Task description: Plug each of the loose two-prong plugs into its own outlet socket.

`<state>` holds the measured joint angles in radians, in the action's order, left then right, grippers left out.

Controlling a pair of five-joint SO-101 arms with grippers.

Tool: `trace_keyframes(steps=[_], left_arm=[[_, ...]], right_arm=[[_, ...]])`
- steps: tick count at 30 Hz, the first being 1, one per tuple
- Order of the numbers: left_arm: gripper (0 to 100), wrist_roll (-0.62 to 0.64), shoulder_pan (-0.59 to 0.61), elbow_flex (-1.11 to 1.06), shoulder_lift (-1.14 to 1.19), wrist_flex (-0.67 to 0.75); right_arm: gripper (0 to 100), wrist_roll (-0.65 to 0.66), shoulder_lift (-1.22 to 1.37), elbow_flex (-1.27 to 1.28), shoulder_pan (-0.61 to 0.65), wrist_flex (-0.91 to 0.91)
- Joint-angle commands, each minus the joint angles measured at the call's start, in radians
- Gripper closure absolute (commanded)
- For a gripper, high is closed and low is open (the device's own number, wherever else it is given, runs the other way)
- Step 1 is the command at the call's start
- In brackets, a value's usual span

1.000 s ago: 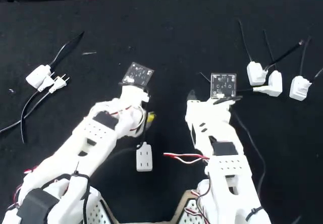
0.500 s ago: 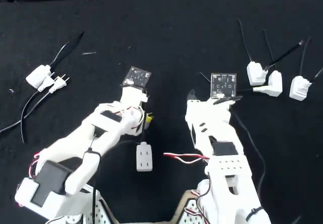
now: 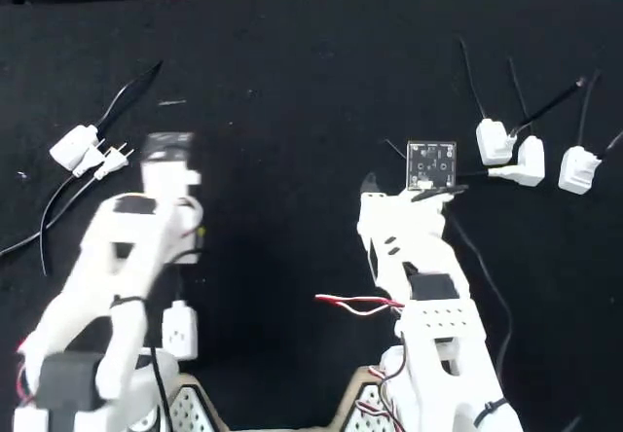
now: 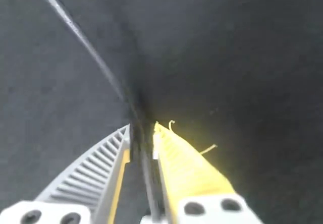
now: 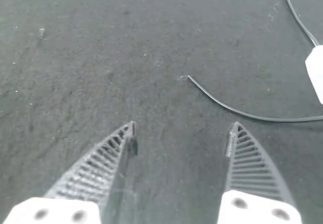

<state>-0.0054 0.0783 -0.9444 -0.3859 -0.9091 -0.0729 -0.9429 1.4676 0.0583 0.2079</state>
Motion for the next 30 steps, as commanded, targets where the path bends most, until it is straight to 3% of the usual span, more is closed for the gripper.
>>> trace_keyframes(steps=[1,4,7,13,16,24,30], left_arm=[[79,-0.087,0.119,0.036,-0.121,-0.112],[68,-0.123,0.139,0.033,-0.18,-0.15],[71,-0.172,0.171,0.047,-0.249,-0.209],[72,-0.654,0.197,0.028,-0.351,-0.496],[72,-0.83,0.263,0.021,-0.387,-0.591],[72,-1.16,0.423,-0.076,-0.41,-0.588],[72,-1.043,0.38,-0.269,-0.41,-0.304]], right_arm=[[73.4,0.0,-0.027,-0.035,-0.008,-0.029],[73.4,0.002,-0.027,-0.031,0.012,-0.028],[73.4,0.002,-0.025,-0.028,0.014,-0.028],[73.4,0.002,-0.025,-0.03,0.012,-0.028],[73.4,0.002,-0.025,-0.031,0.014,-0.028],[73.4,0.002,-0.028,-0.031,0.012,-0.028],[73.4,0.002,-0.03,-0.033,0.014,-0.028]])
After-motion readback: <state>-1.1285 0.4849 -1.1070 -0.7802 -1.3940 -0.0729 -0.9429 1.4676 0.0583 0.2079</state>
